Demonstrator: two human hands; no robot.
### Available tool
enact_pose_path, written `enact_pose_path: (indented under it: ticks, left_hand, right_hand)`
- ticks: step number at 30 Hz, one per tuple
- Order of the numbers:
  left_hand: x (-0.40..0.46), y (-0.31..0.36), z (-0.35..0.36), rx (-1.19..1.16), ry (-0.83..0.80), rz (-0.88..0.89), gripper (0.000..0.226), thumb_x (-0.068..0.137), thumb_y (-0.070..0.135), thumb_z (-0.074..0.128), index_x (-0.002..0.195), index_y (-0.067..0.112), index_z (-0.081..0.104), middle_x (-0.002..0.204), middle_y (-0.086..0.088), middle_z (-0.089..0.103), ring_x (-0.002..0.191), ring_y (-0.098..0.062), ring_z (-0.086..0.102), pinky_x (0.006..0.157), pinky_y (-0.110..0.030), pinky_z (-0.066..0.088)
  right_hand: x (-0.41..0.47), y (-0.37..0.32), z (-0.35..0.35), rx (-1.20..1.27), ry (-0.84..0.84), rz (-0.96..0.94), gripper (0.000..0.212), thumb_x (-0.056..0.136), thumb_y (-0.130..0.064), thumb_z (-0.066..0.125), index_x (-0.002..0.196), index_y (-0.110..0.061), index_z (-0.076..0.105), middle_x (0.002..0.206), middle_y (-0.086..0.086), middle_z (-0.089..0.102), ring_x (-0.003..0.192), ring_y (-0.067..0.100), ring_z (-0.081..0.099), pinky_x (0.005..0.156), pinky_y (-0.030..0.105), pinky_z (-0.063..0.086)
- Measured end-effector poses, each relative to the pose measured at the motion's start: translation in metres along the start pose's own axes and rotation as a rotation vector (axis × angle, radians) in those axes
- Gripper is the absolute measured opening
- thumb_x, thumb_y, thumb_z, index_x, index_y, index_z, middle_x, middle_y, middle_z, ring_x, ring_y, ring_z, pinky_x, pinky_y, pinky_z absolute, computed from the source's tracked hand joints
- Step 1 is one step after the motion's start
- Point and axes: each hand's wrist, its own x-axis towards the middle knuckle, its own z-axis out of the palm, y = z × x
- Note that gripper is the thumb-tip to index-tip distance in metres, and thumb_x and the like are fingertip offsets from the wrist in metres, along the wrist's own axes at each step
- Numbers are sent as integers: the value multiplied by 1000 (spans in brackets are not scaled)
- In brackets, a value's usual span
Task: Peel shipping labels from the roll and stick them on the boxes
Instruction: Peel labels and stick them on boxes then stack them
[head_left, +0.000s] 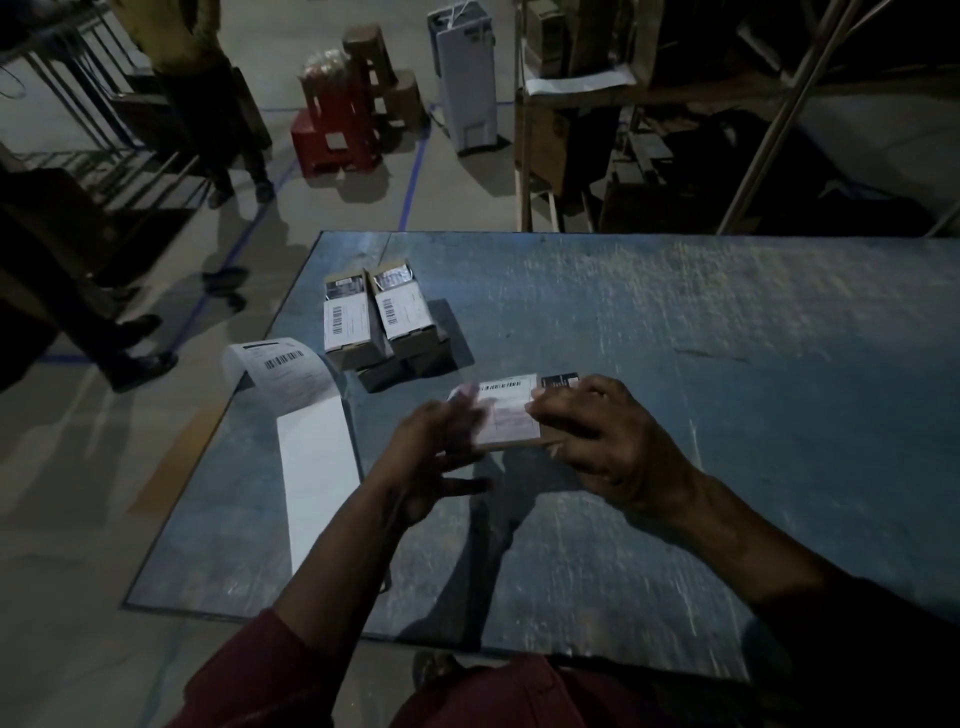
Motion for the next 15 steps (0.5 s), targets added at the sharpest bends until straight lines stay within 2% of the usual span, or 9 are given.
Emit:
enact_pose_path:
  ticks: [2,4,6,7,10,12,14,15]
  left_hand:
    - [2,5,2,-95,-19,-32,57,89,54,72,130,14,70,121,-18,75,114,-38,70,95,-56,59]
    - [5,6,4,-129,20,12,43,93,30,72,130,6,68,117,-19,76,114,-39,71,103,-56,55]
    - [7,2,4,-135,16,95,35,94,12,70,127,3,68,117,-18,77,113,-37,72,105,-57,54]
    - [7,-1,2,-118,5,148,31,94,5,69,125,3,69,117,-18,77,112,-37,73,104,-57,54]
    - [3,-6,-7,-41,-18,335,41,89,-7,72,127,7,68,119,-17,76,108,-36,75,91,-51,61]
    - [0,-9,-10,43,-62,450,55,83,-9,77,132,14,65,120,-13,76,108,-33,75,80,-42,63]
    - [-2,-12,-11,74,-112,509,65,76,-5,82,133,17,63,123,-11,75,110,-32,75,79,-44,64]
    - [-1,-13,-12,74,-131,526,68,73,-4,83,134,16,62,125,-12,74,112,-32,74,79,-47,64]
  right_hand:
    - [-1,-5,3,-20,14,-25,16,92,-4,76,75,-2,74,128,24,69,121,35,67,100,49,48]
    - [-4,-6,6,-7,-7,-21,13,92,-4,74,79,-1,74,126,26,69,120,36,67,96,49,49]
    - [-4,-8,5,41,-35,63,11,91,-13,76,95,-3,79,128,25,66,119,36,63,95,50,50]
    - [-3,-10,2,48,-47,158,25,90,-24,79,107,-7,79,132,21,64,123,33,61,98,49,49]
    - [13,-7,-10,103,-87,557,76,79,-60,79,141,-19,60,148,6,53,139,20,48,113,39,42]
    - [25,0,-17,251,-148,864,94,70,-75,75,149,-31,49,153,-4,47,141,13,43,115,35,38]
    - [32,10,-23,559,-232,1091,100,62,-73,84,148,-36,50,145,-10,54,133,10,52,112,39,45]
    - [33,13,-25,700,-275,1140,95,61,-61,92,144,-33,55,138,-10,62,126,10,60,109,42,51]
